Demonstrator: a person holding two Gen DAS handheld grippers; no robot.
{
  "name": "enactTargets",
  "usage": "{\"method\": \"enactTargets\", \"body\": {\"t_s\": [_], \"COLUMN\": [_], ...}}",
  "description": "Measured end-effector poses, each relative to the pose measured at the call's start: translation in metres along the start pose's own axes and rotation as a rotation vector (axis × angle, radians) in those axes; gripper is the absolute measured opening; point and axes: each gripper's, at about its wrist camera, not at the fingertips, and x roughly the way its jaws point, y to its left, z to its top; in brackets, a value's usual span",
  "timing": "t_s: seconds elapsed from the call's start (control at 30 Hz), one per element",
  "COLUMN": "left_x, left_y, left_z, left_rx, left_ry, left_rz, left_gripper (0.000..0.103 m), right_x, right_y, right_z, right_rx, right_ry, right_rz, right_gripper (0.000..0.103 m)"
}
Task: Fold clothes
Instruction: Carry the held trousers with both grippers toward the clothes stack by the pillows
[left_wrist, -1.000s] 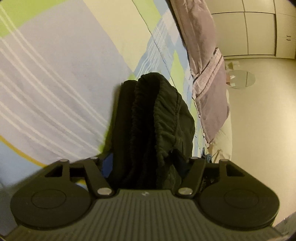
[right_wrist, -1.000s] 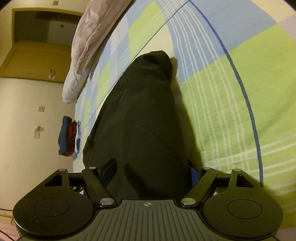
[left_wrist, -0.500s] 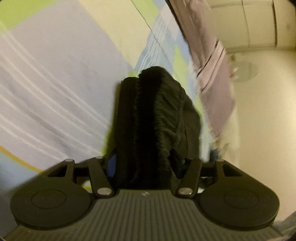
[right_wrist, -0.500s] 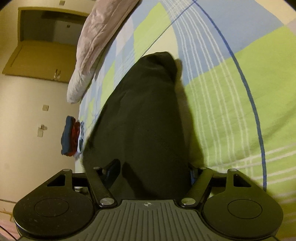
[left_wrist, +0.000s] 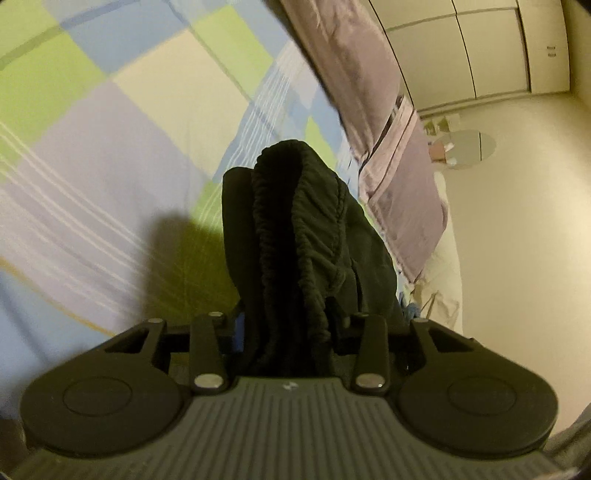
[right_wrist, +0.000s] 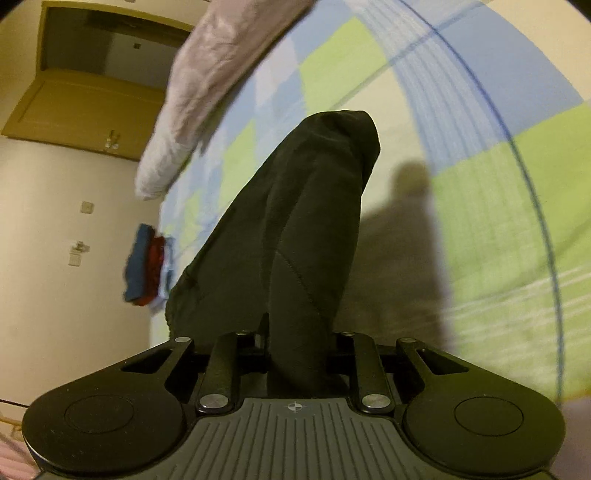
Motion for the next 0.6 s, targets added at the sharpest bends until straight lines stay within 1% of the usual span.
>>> {"method": "enactTargets", "body": {"t_s": [0.13,0.2,0.27,0.4,0.5,0.6], "left_x": [-0.056,-0.088,-0.127,-0.219,-0.292,-0.359], "left_y": [-0.013,-0.013,-0.008,0.009,0.031,0.052], "left_z": [-0.003,-0.003,0.005,0.037,0.073,0.115], "left_rx": [-0.034,-0.046,-0.049,-0.018,0.013,0.04], "left_ry": [-0.044,-0.076,-0.11,-0.172,-0.198,-0.199], "left_rz": [0.042,0.055,0.056,0.054,0.048,0.047], "left_gripper": [0.035,0.035,0.035,0.035,0.035,0.035], "right_x": [0.005,0.015,0.028,0.073,0.118,0.162], "right_y": [0.044,0.07,0.098,0.168,0.227,0.279], "right_z": [-0.01,-0.019,-0.028,-0.055,-0.086,-0.12], "right_rx": [0.001,-0.013,-0.033,-0.083,-0.098,-0.089], "right_ry": [0.032,0.053,0.07,0.082,0.063,0.031], "right_rz": [0.006,0.01,0.023,0.07,0.102,0.13], "right_gripper": [0.021,0.021,0.021,0.021,0.021,0.021]}}
